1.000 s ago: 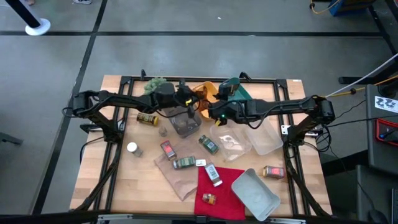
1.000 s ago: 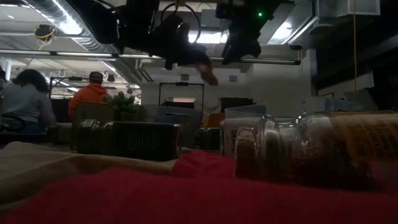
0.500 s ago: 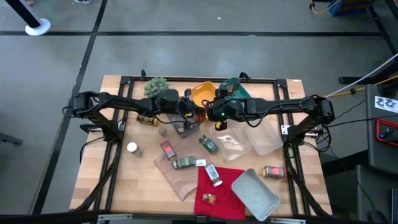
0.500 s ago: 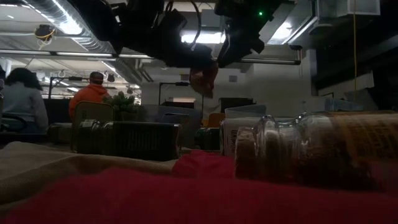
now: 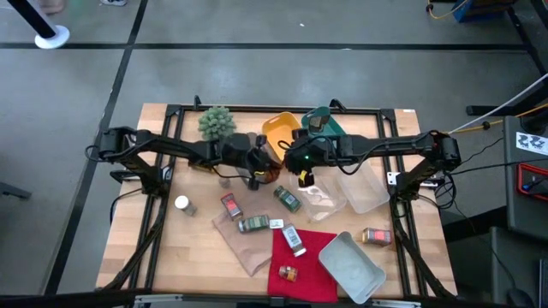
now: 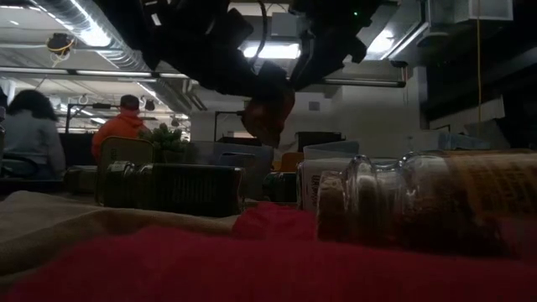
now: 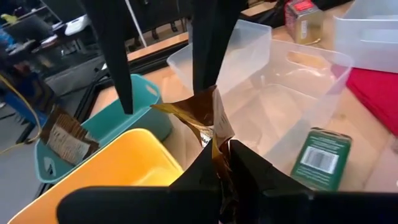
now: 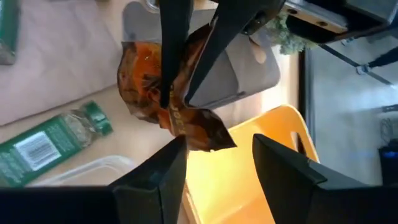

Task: Sort spices by type
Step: Put the brown seasoning pack into the green bin

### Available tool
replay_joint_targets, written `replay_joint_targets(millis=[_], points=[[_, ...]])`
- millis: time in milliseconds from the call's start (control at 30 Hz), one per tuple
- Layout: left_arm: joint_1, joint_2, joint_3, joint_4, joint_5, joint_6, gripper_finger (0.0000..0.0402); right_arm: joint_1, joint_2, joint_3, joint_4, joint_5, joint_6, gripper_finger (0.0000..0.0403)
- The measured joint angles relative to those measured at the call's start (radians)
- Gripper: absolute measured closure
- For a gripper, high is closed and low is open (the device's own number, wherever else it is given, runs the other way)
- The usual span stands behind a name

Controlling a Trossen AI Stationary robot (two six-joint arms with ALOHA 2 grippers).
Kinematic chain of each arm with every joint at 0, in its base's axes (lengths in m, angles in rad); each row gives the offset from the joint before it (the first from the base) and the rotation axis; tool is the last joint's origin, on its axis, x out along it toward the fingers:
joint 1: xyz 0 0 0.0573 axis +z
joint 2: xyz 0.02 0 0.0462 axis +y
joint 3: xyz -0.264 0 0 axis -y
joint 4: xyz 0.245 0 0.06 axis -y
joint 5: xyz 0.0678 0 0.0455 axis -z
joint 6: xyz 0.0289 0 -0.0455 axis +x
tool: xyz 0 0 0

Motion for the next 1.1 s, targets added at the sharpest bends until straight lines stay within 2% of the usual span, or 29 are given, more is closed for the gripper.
replay_joint_targets(millis=[333, 767, 900, 1100], points=[[-0.025, 0.0, 0.0, 0.038, 0.0, 0.026, 0.0391, 0.0, 0.0, 0.0, 0.026, -0.162, 0.07, 0.0221], [-0.022, 0.0, 0.0, 0.061, -0.004, 0.019, 0.0394, 0.0, 0.0, 0.0, -0.011, -0.182, 0.158, 0.0225], [-0.022, 0.0, 0.0, 0.061, -0.004, 0.018, 0.0394, 0.0, 0.0, 0.0, -0.011, -0.182, 0.174, 0.0261], [-0.022, 0.0, 0.0, 0.062, -0.005, 0.016, 0.039, 0.0, 0.0, 0.0, 0.008, -0.183, 0.211, 0.0351]])
